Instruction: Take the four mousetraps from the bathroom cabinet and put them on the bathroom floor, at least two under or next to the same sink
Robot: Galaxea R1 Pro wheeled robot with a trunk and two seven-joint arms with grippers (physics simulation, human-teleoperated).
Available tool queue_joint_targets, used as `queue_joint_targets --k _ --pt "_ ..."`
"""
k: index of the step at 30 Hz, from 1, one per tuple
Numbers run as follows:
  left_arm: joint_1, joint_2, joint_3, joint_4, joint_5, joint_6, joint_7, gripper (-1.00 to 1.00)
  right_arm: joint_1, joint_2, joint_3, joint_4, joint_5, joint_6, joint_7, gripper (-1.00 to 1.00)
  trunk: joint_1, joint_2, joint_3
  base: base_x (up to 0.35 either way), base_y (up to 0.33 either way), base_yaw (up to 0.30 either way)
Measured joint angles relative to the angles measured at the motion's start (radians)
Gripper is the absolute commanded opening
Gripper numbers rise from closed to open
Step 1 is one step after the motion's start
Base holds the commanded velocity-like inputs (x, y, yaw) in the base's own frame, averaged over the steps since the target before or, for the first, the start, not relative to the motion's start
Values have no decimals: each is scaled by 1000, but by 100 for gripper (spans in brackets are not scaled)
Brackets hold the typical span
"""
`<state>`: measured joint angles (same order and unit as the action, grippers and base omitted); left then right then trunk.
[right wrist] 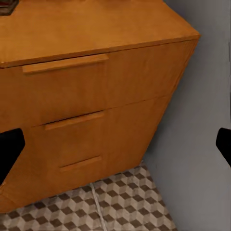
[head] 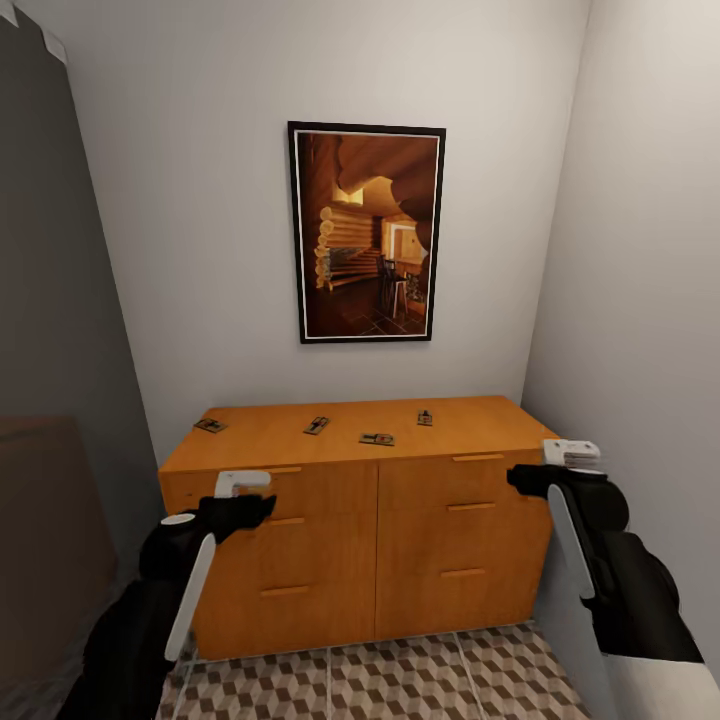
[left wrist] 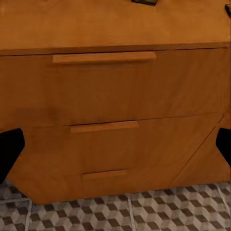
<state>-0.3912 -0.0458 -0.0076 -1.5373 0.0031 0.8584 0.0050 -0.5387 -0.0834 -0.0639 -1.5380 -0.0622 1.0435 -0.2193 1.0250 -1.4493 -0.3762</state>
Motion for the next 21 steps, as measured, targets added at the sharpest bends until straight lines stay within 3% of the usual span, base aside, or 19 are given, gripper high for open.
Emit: queue_joint_targets --k 6,13,14,21 --pt "-126 -13 0 2 1 16 -1 100 -105 12 2 14 -2 0 -18 100 0 0 0 0 0 0" --pt "-300 -32 0 4 1 109 1 100 -243 48 5 46 -4 0 -72 100 0 0 0 0 0 0" --pt "-301 -32 0 4 1 109 1 100 -243 48 5 46 -3 0 -72 100 0 0 0 0 0 0" --pt "-404 -38 -1 4 0 157 3 100 -357 125 20 105 -5 0 -152 100 0 0 0 0 0 0"
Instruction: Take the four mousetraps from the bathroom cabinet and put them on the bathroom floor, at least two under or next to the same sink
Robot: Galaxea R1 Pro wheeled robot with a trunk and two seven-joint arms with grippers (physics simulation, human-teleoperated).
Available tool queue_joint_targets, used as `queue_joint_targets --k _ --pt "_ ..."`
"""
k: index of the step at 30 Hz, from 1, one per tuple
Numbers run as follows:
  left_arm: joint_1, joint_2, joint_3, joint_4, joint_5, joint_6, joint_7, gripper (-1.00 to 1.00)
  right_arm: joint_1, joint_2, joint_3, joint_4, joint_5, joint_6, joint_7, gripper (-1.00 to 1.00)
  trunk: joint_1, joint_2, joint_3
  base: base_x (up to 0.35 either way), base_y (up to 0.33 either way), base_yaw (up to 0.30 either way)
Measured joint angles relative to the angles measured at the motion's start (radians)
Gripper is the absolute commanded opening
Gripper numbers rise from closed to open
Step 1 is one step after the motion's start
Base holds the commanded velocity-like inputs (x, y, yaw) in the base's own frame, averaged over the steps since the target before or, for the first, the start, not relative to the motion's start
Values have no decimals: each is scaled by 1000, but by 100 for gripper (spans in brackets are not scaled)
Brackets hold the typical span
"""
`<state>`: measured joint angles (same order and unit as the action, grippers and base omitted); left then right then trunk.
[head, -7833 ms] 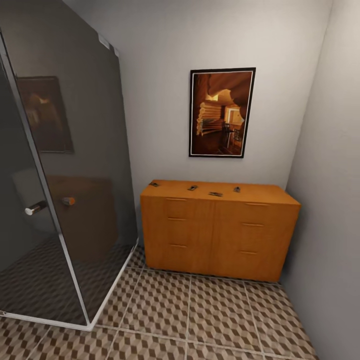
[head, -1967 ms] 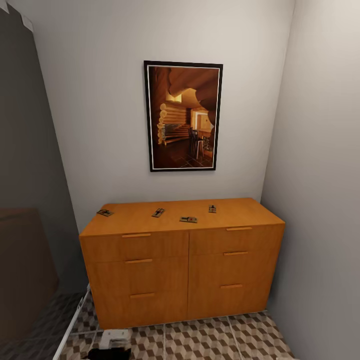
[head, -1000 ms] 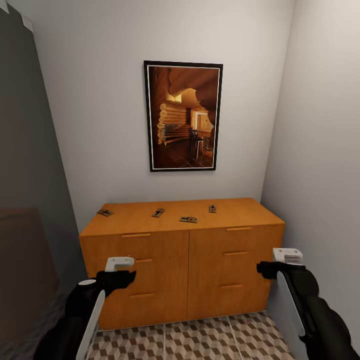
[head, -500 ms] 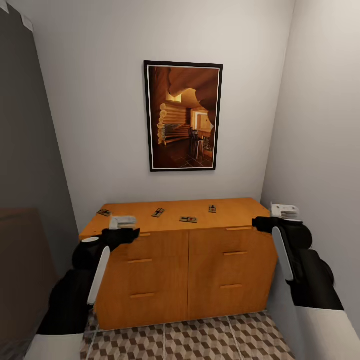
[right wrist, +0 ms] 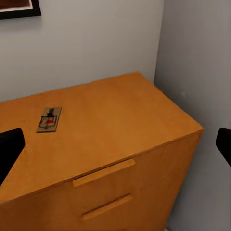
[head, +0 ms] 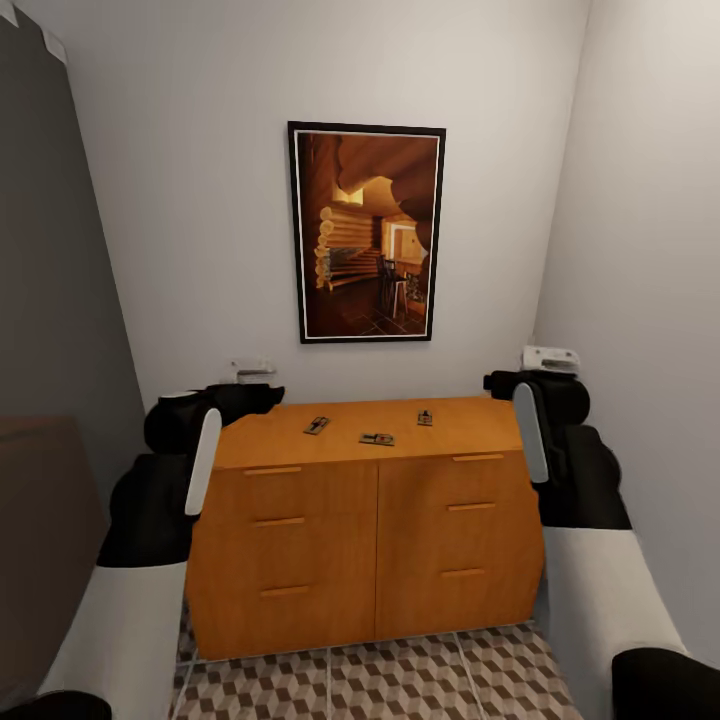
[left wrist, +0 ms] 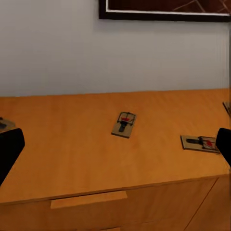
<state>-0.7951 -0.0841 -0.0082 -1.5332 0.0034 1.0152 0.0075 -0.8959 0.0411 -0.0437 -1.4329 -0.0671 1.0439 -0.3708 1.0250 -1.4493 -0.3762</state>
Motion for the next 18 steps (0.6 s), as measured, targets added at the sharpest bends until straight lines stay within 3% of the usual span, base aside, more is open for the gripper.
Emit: queue_joint_targets --k 5,9,18 --pt "-21 1 -5 2 0 10 0 100 -32 57 35 23 0 0 -46 100 0 0 0 49 0 0" --pt "-26 1 -14 5 1 12 0 100 -40 81 61 30 0 -1 -61 100 0 0 0 186 0 0" --pt "-30 -1 -53 16 5 14 -2 100 -46 106 106 61 -1 0 -76 100 -1 0 0 285 0 0"
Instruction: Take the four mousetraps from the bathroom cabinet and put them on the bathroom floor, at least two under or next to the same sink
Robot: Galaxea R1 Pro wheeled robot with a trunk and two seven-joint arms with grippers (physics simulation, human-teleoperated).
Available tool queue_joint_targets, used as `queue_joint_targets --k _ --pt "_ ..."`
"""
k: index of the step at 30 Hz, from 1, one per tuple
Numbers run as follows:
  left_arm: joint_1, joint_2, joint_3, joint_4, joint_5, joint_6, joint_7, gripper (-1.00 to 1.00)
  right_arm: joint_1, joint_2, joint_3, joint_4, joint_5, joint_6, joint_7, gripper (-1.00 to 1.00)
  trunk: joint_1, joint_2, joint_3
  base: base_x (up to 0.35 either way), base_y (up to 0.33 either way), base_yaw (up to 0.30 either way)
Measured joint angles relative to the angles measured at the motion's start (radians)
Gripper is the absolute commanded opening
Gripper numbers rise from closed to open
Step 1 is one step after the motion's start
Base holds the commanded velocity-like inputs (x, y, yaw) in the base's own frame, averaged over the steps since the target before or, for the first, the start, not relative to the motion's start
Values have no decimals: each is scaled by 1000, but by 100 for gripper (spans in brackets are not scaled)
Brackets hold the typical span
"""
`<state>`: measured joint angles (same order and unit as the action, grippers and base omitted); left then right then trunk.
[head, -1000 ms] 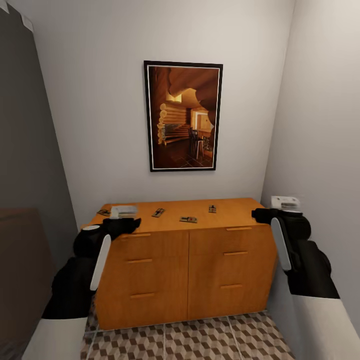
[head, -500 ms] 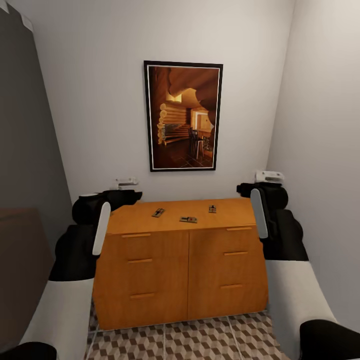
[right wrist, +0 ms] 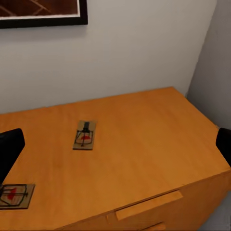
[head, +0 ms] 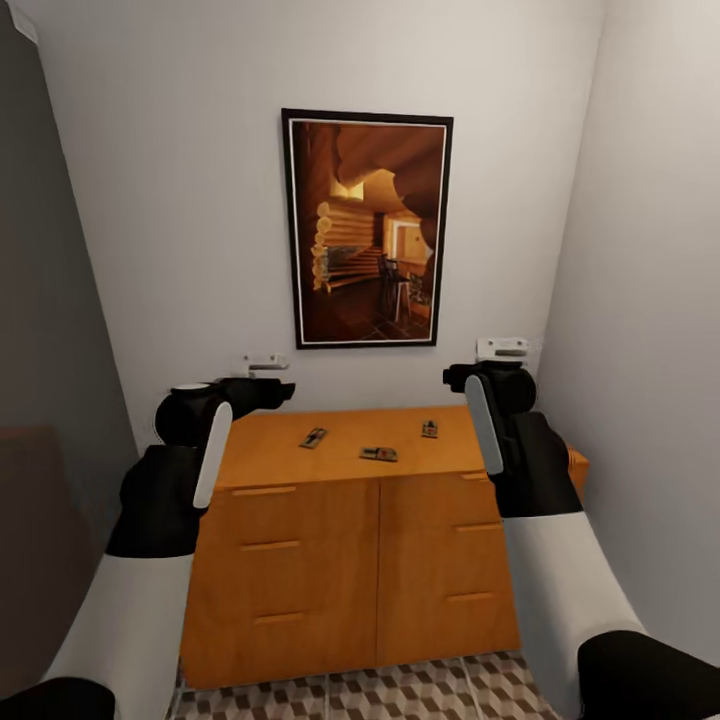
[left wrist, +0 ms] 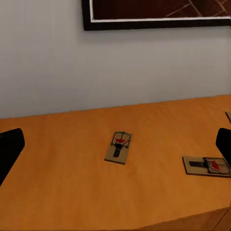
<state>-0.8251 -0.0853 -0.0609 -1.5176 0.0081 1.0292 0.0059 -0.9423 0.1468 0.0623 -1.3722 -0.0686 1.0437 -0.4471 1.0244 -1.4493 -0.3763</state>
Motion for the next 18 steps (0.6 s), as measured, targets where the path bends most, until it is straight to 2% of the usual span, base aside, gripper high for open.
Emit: queue_joint_targets --k 6,18 --pt "-1 0 -18 31 7 1 -4 100 -1 5 9 37 -2 0 -1 100 0 0 0 315 0 0" --pt "-1 -1 -24 83 11 4 -7 100 -2 5 11 124 -5 0 -1 100 0 0 0 322 0 0"
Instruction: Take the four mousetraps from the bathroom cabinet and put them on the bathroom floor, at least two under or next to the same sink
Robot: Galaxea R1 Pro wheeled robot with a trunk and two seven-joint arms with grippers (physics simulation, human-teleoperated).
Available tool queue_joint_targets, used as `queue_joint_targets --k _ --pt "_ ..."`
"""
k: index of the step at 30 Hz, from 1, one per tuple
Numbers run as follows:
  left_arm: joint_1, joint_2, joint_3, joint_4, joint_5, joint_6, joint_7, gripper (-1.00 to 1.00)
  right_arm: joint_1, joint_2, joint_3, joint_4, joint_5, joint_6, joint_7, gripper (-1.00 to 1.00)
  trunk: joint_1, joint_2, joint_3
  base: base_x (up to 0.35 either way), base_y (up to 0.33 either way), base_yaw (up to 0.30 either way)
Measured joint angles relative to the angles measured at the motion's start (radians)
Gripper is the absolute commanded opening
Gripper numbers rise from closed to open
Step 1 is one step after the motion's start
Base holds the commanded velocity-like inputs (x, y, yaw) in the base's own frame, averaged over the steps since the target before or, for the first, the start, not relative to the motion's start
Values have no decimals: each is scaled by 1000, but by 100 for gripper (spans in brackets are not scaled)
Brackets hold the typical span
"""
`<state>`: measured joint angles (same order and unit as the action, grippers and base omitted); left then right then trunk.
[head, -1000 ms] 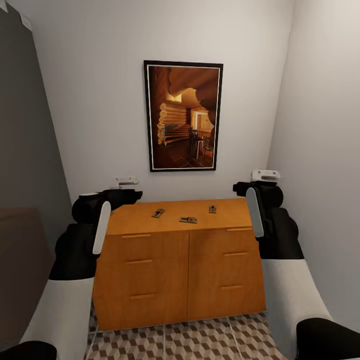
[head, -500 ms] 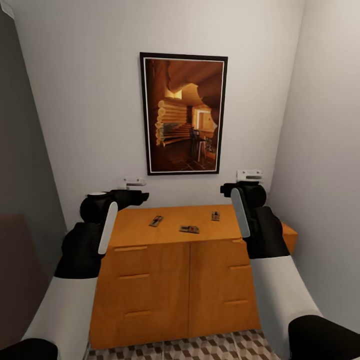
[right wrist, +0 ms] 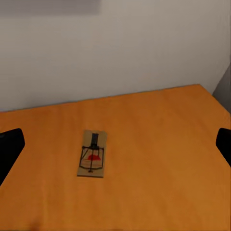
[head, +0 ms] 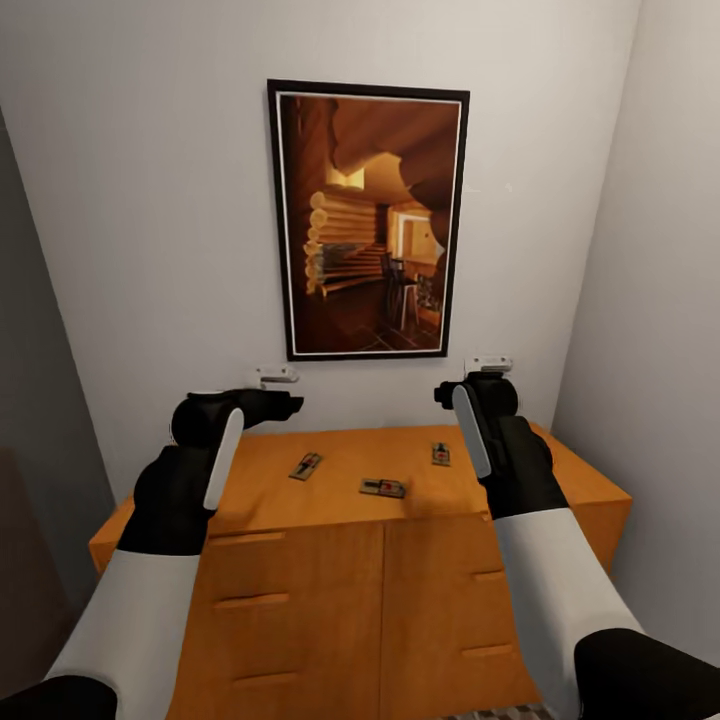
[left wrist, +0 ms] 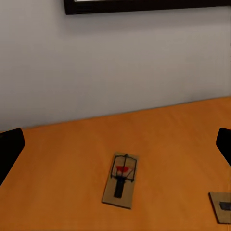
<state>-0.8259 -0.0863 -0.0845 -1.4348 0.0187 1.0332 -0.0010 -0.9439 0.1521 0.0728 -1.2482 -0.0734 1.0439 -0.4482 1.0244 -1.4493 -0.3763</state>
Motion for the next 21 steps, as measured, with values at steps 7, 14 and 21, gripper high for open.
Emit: queue_joint_targets --k 7,14,21 --pt "0 -4 0 42 1 0 0 100 0 -1 -2 57 0 0 -1 100 0 0 0 323 0 0" --pt "0 -10 2 94 1 0 0 100 0 -3 -5 134 1 0 -2 100 0 0 0 240 0 0" --pt "0 -12 3 121 1 3 0 100 0 -6 -8 208 0 0 -1 100 1 0 0 58 0 0"
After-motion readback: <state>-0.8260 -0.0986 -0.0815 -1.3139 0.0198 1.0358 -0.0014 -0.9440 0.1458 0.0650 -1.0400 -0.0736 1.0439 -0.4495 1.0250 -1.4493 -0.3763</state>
